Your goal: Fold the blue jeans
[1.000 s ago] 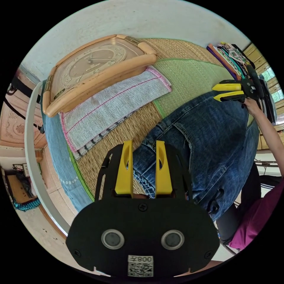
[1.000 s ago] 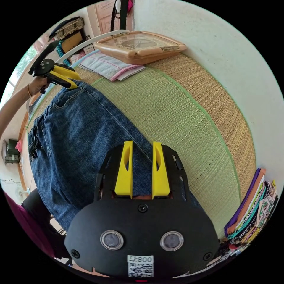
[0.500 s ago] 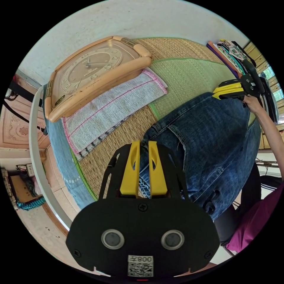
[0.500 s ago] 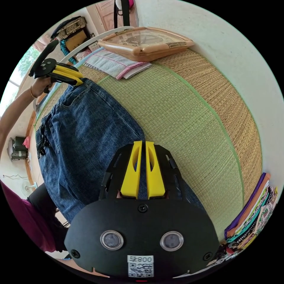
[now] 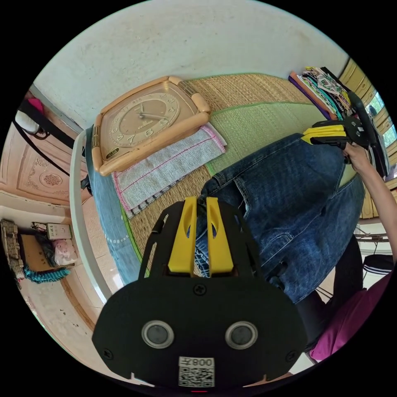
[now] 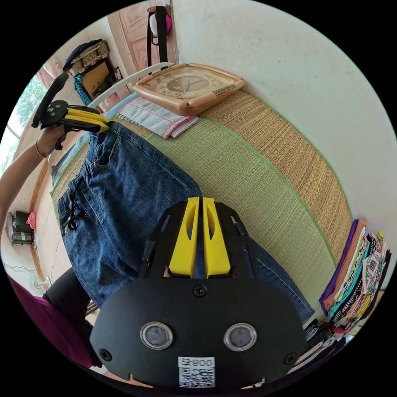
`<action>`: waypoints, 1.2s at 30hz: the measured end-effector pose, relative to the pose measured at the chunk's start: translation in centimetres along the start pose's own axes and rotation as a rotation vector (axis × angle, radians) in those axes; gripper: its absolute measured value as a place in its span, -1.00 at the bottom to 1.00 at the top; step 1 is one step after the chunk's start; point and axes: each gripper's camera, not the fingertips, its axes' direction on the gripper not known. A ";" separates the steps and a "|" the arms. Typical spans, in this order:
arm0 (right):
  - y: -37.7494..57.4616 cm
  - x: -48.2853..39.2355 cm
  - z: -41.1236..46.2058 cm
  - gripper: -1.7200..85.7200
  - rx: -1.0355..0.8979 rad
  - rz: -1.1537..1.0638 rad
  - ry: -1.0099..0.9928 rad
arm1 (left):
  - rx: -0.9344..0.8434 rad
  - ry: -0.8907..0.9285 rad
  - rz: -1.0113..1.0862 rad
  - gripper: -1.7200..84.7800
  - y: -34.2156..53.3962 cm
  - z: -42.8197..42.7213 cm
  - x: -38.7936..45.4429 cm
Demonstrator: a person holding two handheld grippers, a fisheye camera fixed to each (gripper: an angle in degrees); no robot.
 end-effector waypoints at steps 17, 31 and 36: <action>13.4 -8.6 -13.0 -0.94 0.155 0.015 -0.006 | 0.173 0.029 0.020 -0.93 13.0 -15.6 8.4; 23.6 -19.0 -11.1 -0.93 0.062 -0.043 -0.039 | 0.040 0.044 0.073 -0.93 24.8 -16.5 15.1; 25.3 -21.3 -10.4 -0.93 0.037 -0.064 -0.053 | 0.005 0.024 0.103 -0.94 26.9 -16.8 16.6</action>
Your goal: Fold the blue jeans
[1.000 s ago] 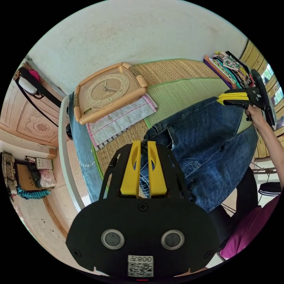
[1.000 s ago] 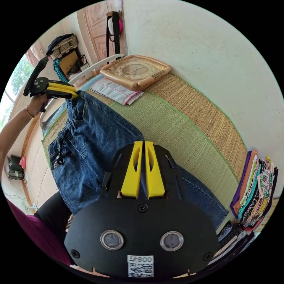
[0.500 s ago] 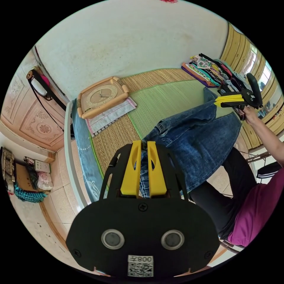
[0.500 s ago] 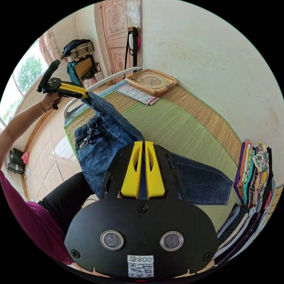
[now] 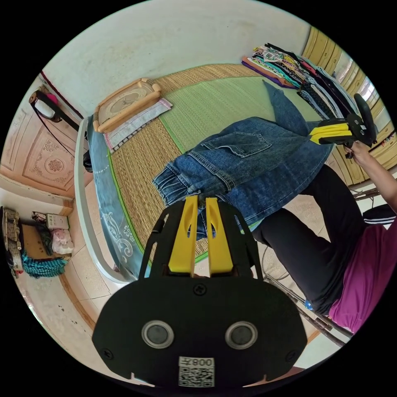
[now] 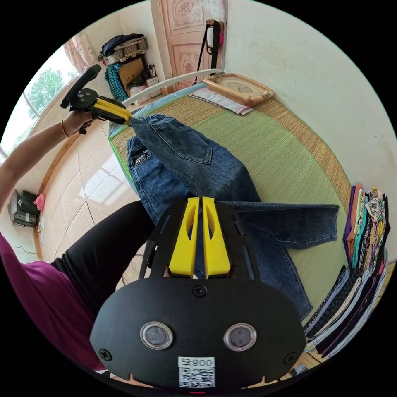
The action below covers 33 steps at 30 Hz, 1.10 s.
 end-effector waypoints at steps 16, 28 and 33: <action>2.3 -5.6 4.9 -0.94 -0.090 -0.059 -0.067 | -0.112 0.017 0.010 -0.94 5.9 1.3 2.2; 2.6 -7.0 7.8 -0.94 -0.130 -0.052 -0.116 | -0.150 0.021 0.012 -0.94 8.9 2.1 2.7; 2.7 -7.2 9.6 -0.94 -0.157 -0.037 -0.139 | -0.164 0.021 0.012 -0.94 9.9 2.5 2.9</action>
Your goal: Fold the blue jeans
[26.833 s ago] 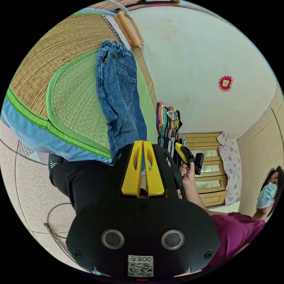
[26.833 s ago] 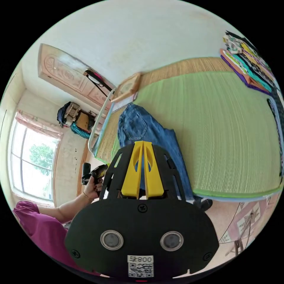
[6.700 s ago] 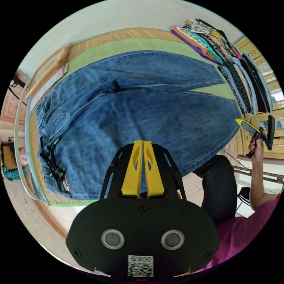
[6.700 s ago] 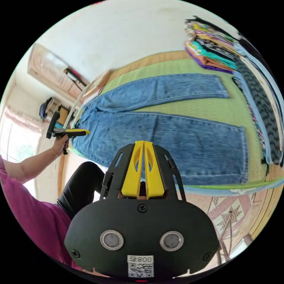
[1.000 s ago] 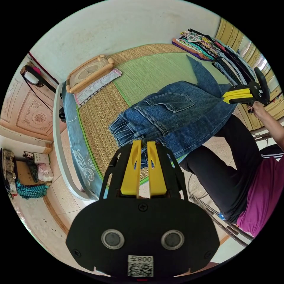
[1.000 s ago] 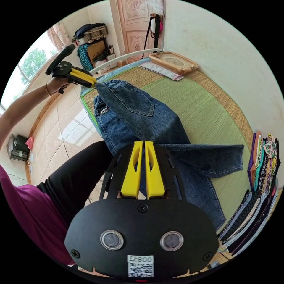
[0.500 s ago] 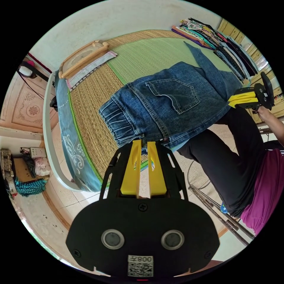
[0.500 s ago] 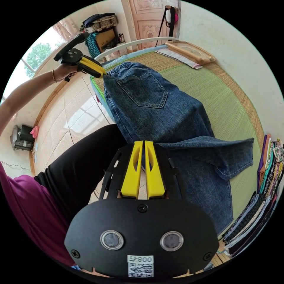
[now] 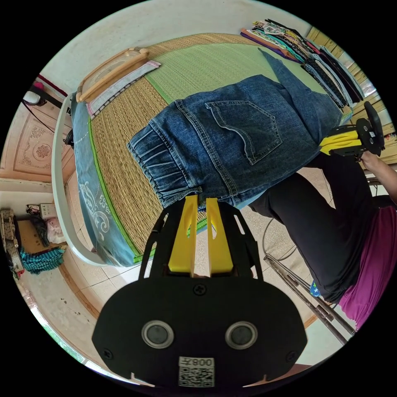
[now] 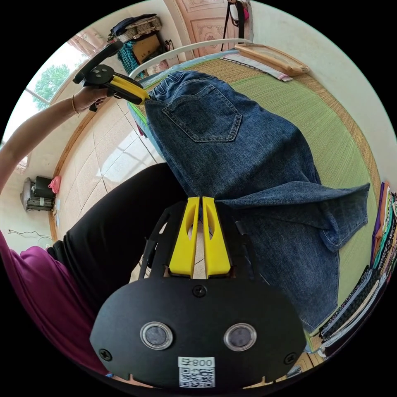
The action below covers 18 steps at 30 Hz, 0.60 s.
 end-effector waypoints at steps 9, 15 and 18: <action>0.2 -0.6 0.5 -0.93 0.012 -0.005 0.006 | 0.004 -0.007 0.002 -0.94 2.1 0.3 0.0; 0.5 -0.5 1.4 -0.93 0.016 0.017 -0.016 | -0.002 -0.007 -0.020 -0.94 3.4 0.4 -0.1; 0.8 -0.6 1.2 -0.93 0.034 0.008 -0.020 | 0.011 -0.045 -0.011 -0.94 4.2 -0.1 0.2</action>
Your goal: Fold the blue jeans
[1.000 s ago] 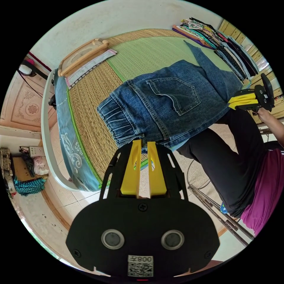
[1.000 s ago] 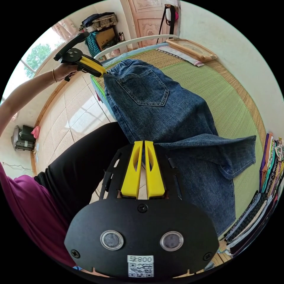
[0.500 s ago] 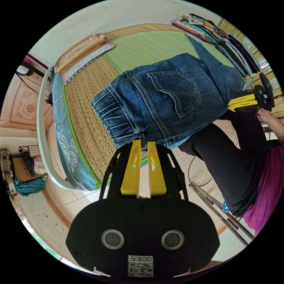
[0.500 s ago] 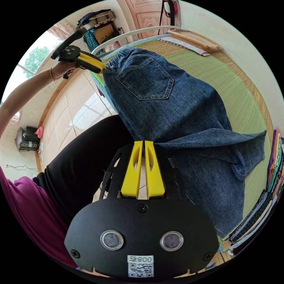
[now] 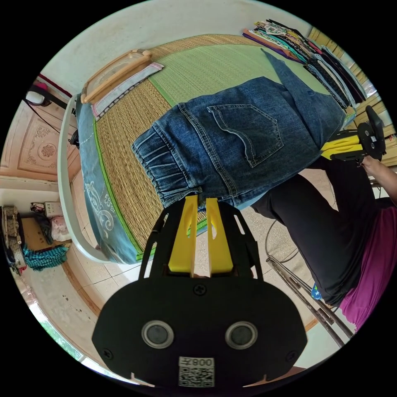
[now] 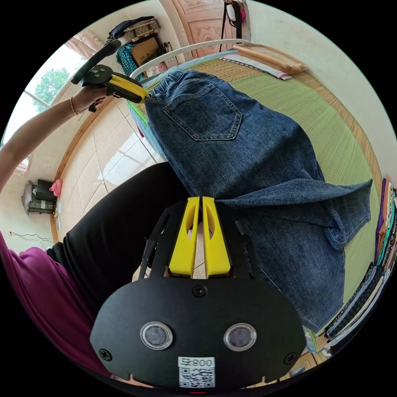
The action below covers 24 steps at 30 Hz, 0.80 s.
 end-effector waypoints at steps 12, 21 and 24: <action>0.6 1.2 3.5 -0.93 -0.039 0.020 -0.038 | 0.015 0.026 -0.050 -0.94 3.8 2.4 -0.4; 1.7 2.8 4.6 -0.92 -0.031 0.043 -0.066 | 0.099 0.125 -0.176 -0.95 9.1 2.9 -2.1; 2.1 3.5 4.9 -0.92 -0.029 0.051 -0.076 | 0.168 0.179 -0.240 -0.95 10.8 3.1 -2.7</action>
